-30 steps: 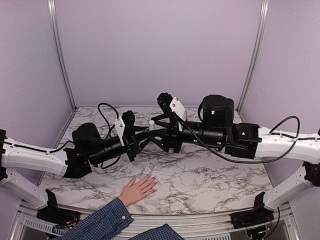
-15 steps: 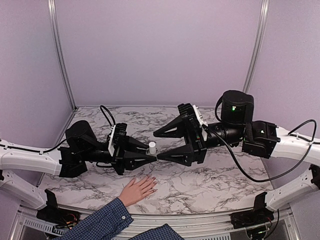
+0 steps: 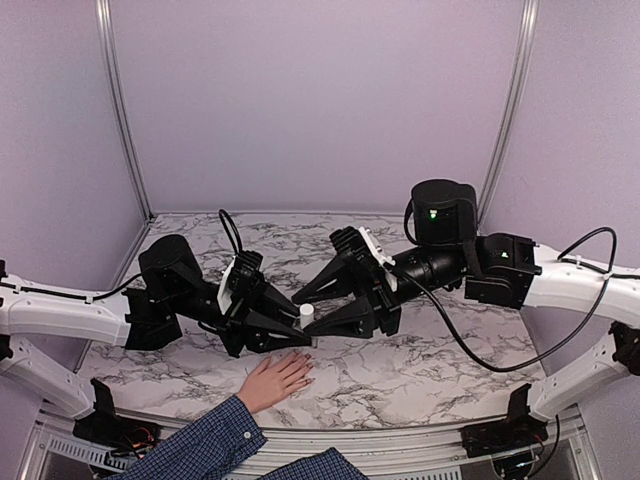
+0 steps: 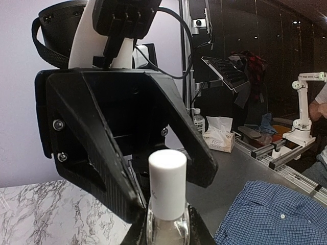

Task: Paint the nails
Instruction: Screw the nail polish bottle cap onto the nail polish bottle.

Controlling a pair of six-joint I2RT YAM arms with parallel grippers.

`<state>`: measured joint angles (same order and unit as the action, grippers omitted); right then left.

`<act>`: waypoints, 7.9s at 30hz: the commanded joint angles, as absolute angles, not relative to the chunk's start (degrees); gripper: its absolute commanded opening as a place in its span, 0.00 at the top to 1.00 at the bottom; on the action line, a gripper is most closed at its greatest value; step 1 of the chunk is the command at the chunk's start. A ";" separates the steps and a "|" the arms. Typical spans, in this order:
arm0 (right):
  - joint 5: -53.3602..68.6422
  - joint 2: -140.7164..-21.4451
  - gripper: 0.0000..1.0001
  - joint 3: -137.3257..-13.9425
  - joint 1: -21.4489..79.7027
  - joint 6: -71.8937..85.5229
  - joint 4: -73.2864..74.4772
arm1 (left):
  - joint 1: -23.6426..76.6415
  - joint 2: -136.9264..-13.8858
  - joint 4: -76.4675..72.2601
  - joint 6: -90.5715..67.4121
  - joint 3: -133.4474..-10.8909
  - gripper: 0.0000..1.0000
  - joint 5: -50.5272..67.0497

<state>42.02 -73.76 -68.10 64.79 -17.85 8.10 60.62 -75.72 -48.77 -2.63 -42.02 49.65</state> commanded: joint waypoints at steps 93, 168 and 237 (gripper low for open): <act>44.41 -71.63 0.53 -68.79 62.30 -14.51 9.37 | 60.12 -78.04 -44.03 -1.36 -45.76 1.00 47.26; 16.62 -78.60 1.00 -72.36 62.67 -5.14 8.14 | 60.12 -73.03 -46.81 6.13 -41.86 1.00 3.27; 46.13 -75.41 0.76 -74.95 64.07 -18.43 15.73 | 59.85 -76.48 -44.12 0.65 -45.44 1.00 50.13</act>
